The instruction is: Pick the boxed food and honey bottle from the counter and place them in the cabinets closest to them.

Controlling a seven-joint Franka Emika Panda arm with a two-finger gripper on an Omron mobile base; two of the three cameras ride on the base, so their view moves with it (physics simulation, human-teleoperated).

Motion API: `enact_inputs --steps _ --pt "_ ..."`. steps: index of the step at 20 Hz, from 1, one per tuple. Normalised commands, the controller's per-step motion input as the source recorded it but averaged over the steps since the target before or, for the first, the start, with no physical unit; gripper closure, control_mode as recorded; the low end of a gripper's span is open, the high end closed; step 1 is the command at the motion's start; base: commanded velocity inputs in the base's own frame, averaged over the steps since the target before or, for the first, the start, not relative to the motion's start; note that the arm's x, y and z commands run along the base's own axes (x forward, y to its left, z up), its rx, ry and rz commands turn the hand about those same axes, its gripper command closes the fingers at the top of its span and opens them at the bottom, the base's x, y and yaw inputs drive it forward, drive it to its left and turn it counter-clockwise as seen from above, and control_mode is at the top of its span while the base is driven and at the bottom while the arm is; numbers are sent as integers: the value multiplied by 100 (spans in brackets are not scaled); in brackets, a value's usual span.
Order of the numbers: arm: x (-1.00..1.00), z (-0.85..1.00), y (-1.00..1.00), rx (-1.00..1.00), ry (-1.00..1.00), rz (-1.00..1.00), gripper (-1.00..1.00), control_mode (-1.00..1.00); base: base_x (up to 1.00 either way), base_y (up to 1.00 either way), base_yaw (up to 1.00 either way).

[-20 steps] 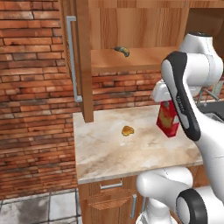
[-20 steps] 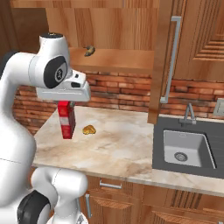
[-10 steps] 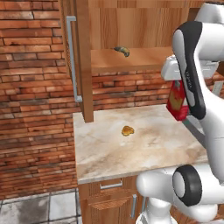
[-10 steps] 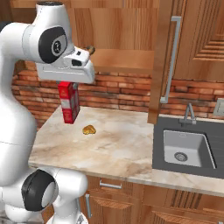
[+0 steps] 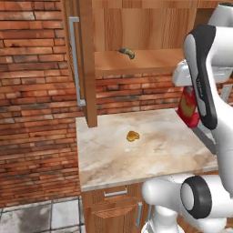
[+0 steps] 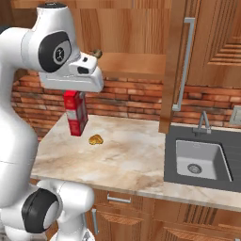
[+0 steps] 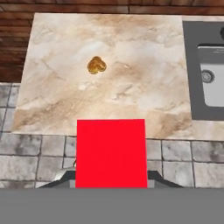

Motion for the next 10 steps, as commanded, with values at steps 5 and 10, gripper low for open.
enact_inputs --steps 5,10 --pt "-3 -66 0 -14 -14 7 100 -100 0 0 0" --pt "6 40 -11 -1 -11 4 100 -100 0 0 0"
